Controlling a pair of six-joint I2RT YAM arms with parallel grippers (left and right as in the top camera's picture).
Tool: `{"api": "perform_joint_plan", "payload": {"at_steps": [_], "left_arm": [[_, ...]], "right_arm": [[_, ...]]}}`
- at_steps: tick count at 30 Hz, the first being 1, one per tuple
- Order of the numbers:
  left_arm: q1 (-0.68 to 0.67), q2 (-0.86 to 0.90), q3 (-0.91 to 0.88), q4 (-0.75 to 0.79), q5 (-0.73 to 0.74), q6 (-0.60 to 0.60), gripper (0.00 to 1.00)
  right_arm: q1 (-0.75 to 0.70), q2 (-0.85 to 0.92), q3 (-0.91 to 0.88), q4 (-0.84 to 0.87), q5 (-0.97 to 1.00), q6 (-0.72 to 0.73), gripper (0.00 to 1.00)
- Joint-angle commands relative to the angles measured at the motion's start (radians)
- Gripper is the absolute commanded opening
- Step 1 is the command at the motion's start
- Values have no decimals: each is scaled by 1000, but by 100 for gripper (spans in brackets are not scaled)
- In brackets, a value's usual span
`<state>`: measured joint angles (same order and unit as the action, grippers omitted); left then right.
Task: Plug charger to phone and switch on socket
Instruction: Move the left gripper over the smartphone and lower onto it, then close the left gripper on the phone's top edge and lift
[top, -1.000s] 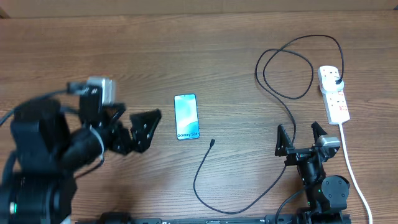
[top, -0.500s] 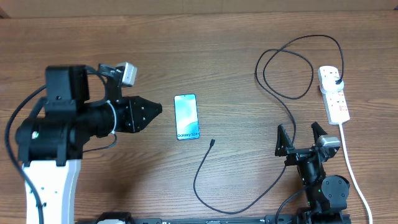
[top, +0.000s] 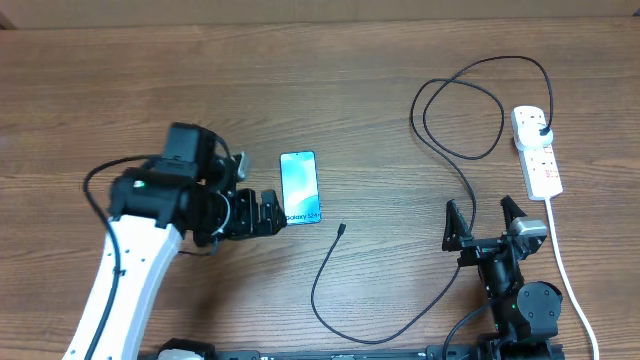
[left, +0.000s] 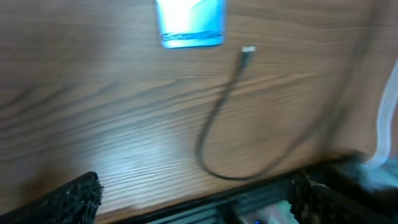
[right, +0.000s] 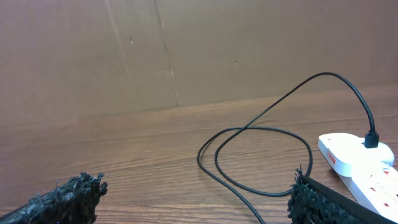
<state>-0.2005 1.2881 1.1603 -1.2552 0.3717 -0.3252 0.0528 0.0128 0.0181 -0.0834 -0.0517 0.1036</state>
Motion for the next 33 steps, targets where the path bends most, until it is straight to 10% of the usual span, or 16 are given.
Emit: {"api": "perform_joint_plan", "payload": {"at_steps": [1, 33], "left_arm": [[-39, 23, -49, 32, -197, -140, 100], [-221, 300, -79, 199, -375, -285, 100]], "right_arm": [[-3, -10, -10, 3, 6, -8, 100], [-2, -10, -10, 3, 6, -8, 100]]}}
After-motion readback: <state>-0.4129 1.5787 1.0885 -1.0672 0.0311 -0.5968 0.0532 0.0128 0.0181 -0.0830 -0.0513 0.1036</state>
